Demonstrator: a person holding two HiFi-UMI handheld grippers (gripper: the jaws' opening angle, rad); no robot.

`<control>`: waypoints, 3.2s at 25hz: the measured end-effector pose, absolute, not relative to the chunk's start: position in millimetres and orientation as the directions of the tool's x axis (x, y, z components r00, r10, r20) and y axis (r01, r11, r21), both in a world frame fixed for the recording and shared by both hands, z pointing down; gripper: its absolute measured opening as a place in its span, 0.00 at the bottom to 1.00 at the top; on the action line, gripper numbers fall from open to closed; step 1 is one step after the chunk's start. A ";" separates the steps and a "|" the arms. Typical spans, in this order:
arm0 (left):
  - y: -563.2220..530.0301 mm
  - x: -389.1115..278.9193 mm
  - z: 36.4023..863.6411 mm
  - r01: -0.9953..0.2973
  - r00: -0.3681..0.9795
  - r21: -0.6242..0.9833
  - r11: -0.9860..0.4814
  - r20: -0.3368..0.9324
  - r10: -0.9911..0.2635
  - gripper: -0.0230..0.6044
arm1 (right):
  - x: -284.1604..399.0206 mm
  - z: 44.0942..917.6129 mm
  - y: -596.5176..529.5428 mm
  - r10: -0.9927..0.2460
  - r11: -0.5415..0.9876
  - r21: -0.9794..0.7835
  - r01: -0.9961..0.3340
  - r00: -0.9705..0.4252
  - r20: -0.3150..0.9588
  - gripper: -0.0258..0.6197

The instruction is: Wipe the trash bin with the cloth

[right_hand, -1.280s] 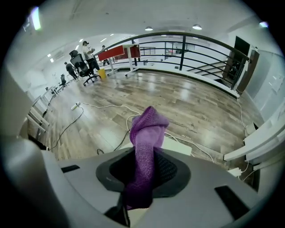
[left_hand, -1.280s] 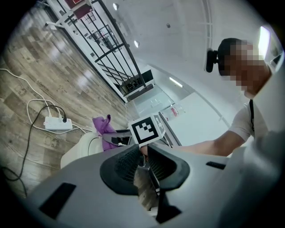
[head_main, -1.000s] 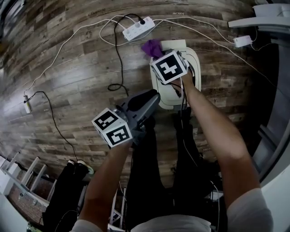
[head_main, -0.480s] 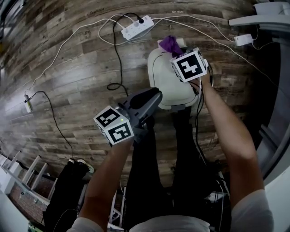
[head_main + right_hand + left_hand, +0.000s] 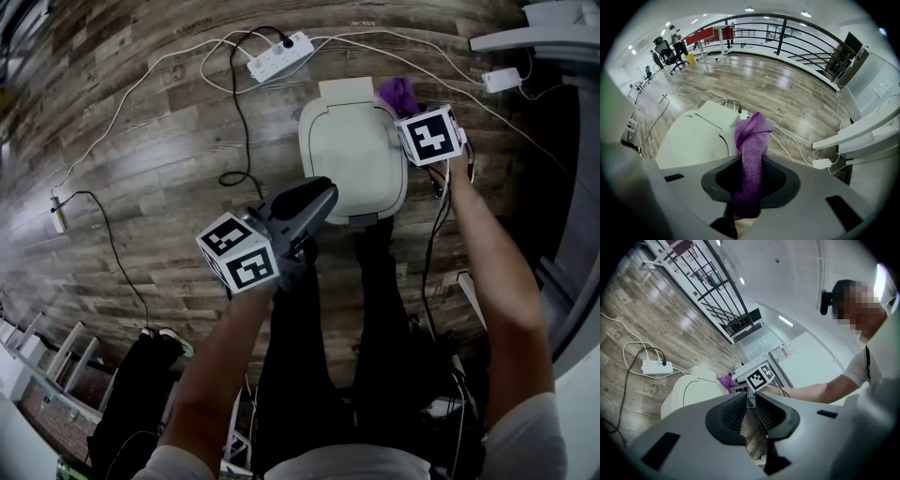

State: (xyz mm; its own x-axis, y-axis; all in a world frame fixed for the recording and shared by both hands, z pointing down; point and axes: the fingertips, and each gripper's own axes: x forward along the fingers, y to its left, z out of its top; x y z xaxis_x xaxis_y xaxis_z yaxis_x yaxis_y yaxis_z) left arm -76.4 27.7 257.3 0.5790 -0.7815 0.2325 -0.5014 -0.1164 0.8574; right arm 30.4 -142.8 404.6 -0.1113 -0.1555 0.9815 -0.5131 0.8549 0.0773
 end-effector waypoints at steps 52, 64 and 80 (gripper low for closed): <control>102.9 -115.9 262.1 -0.547 0.579 0.833 -0.083 0.305 -0.756 0.13 | -106.1 387.4 3.0 -0.075 0.917 -0.079 -0.391 -0.363 0.929 0.20; 77.6 -55.3 253.9 -0.570 0.559 0.819 -0.072 0.322 -0.764 0.13 | -29.7 384.3 -48.6 -0.136 0.901 -0.026 -0.433 -0.338 0.931 0.20; 59.0 20.4 246.0 -0.595 0.491 0.803 -0.040 0.324 -0.809 0.13 | 109.5 400.1 -131.3 -0.224 0.866 0.118 -0.486 -0.167 0.960 0.20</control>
